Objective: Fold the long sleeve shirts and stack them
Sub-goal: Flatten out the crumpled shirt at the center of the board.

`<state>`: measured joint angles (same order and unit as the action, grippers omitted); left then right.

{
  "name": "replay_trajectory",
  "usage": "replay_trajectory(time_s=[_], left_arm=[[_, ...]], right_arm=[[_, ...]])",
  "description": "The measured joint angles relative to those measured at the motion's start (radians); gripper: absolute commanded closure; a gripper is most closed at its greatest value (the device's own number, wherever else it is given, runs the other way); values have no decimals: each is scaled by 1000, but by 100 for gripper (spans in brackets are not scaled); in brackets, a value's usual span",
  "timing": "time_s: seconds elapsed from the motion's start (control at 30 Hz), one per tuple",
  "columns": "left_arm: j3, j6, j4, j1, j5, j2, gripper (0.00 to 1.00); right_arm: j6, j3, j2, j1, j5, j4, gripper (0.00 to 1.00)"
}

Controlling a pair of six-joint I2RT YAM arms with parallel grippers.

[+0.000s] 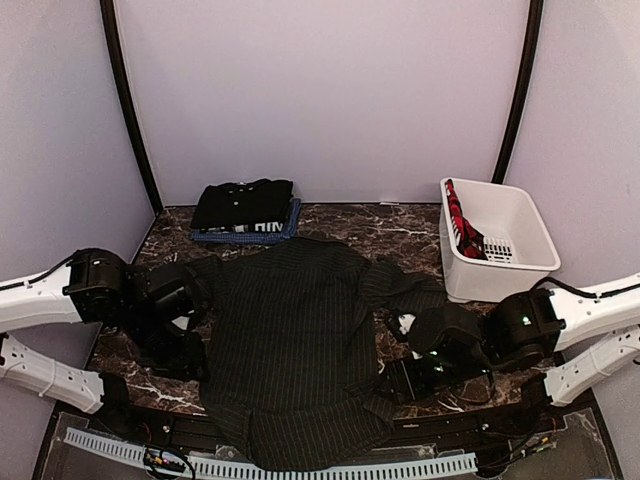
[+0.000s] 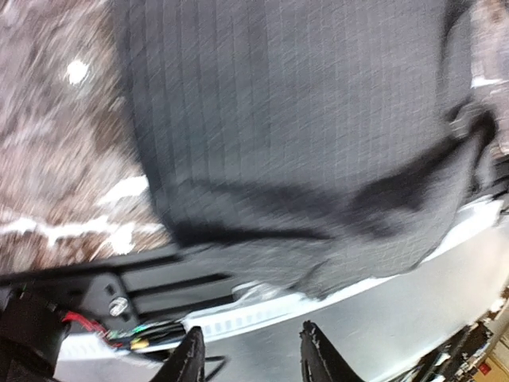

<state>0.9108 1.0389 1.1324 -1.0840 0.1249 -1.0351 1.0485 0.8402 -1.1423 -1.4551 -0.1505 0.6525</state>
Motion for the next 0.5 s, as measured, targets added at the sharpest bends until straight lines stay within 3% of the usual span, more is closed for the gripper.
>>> replay_trajectory(time_s=[0.17,0.33,0.5], left_arm=[[67,-97,-124,91,-9,-124,61],[69,-208,-310,207,3,-291,62],[103,-284,-510,289,38,-465,63]], right_arm=[[-118,107,-140,138,-31,-61,49],[-234,168,-310,334,9,-197,55],[-336,291,-500,446,64,-297,57]])
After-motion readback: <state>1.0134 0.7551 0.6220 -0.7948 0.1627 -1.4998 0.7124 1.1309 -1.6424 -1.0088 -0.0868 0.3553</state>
